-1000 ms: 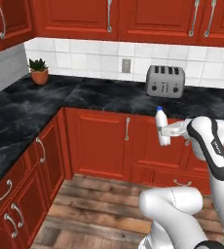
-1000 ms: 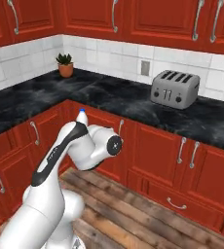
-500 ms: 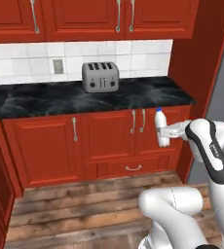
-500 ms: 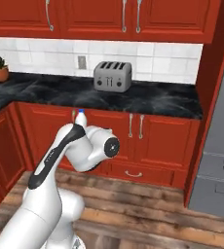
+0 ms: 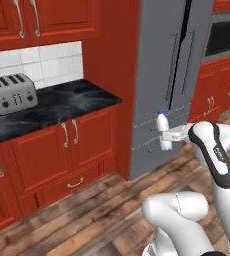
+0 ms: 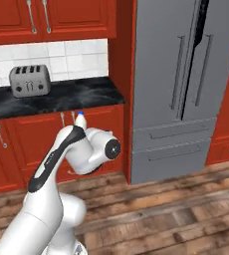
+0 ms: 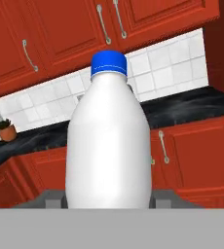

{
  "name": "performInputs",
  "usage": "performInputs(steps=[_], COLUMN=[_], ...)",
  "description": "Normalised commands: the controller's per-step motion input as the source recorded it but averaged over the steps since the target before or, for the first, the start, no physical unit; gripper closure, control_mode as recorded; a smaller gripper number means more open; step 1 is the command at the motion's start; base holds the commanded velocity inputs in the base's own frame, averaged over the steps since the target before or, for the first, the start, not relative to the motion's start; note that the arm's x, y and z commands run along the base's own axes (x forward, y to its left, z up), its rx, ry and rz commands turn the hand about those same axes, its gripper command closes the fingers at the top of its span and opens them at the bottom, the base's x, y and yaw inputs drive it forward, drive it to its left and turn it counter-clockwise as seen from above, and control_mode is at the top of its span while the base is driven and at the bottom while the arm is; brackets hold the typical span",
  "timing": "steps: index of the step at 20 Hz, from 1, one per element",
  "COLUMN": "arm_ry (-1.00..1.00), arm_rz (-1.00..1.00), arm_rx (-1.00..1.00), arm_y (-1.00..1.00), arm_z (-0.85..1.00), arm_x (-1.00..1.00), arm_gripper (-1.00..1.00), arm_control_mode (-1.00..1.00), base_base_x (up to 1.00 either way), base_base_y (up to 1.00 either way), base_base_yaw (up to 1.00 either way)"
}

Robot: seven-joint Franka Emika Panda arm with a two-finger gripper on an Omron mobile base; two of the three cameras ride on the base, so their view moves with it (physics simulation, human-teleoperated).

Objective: Place the drinks on the dining counter in a tight cluster.

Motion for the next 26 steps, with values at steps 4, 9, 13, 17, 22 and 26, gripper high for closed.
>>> performInputs(steps=[4,9,13,17,22,26], arm_ry=[0.00,0.00,0.00,0.00,0.00,0.00], arm_rz=[0.00,0.00,0.00,0.00,0.00,0.00], arm_rx=[0.00,0.00,0.00,0.00,0.00,0.00], arm_y=[0.00,0.00,0.00,0.00,0.00,0.00], arm_z=[0.00,0.00,0.00,0.00,0.00,0.00], arm_x=[0.00,0.00,0.00,0.00,0.00,0.00], arm_gripper=[1.00,1.00,1.00,1.00,1.00,1.00], arm_control_mode=[1.00,1.00,1.00,1.00,1.00,1.00], base_base_x=[-0.20,-0.20,-0.23,-0.28,-0.12,0.09], base_base_y=[0.14,0.12,0.06,0.00,-0.16,-0.66], base_base_yaw=[-0.79,-0.81,-0.80,-0.73,-0.54,-0.07])
